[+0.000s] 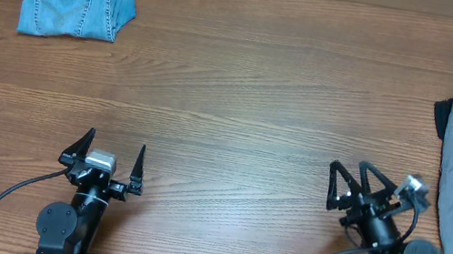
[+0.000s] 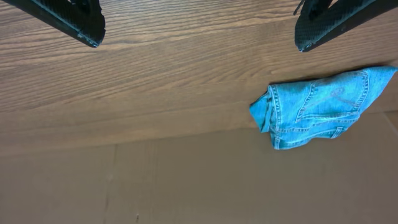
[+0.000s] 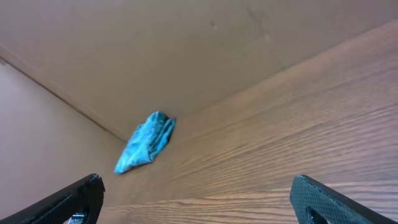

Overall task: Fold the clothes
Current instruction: 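Move the right gripper to the grey trousers stack at the right edge, then grasp the waistband of the top grey trousers with the right gripper, then pull the grey trousers onto the table center with the right gripper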

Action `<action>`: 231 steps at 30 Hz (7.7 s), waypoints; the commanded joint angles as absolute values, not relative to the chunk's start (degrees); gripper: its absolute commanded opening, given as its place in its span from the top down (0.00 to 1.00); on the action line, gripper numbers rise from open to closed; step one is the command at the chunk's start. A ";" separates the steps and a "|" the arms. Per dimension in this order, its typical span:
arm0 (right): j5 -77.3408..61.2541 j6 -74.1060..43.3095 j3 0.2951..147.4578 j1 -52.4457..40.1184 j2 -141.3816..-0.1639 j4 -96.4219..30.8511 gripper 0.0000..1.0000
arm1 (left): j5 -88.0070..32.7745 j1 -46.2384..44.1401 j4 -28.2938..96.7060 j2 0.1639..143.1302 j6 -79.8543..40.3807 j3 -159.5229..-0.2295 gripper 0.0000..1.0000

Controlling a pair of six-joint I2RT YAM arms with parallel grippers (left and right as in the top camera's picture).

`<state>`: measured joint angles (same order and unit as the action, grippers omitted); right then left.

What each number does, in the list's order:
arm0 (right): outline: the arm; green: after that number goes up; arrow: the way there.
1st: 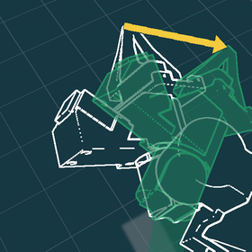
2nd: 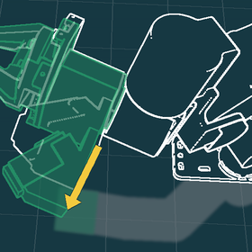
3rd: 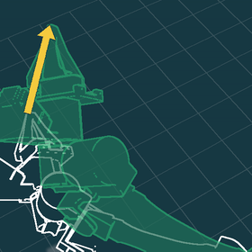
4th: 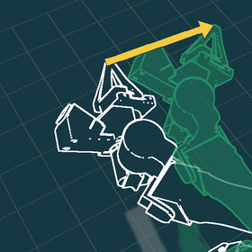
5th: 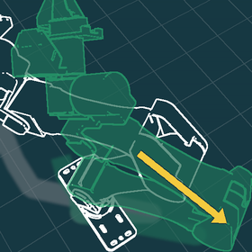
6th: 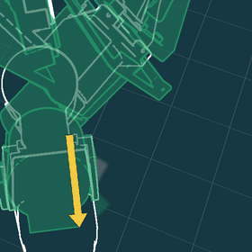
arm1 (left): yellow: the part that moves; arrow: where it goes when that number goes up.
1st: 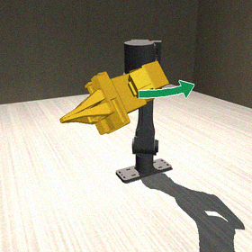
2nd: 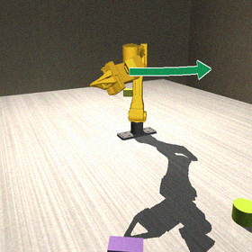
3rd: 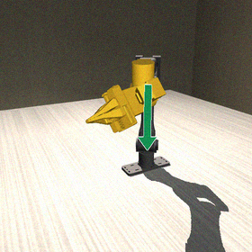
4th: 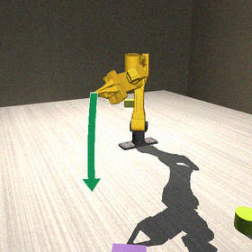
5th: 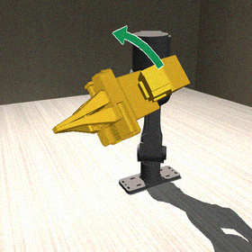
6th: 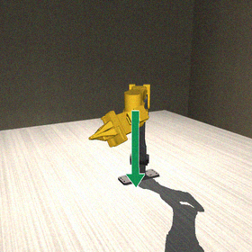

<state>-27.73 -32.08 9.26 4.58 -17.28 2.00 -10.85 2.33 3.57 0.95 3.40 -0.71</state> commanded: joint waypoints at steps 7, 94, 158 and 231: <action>-26.57 -24.95 19.62 4.91 -40.53 2.02 0.00 | -10.31 2.00 3.36 0.25 4.32 -0.27 0.00; 27.42 3.27 91.48 19.90 -127.17 -33.45 0.69 | -10.31 2.00 3.36 0.25 4.32 -0.27 0.00; 25.02 3.25 93.08 20.01 -130.15 -30.22 0.96 | -10.31 2.00 3.36 0.25 4.32 -0.27 0.00; 16.21 -2.26 93.95 4.47 -111.00 -33.21 0.96 | -10.31 2.00 3.36 0.25 4.32 -0.27 0.00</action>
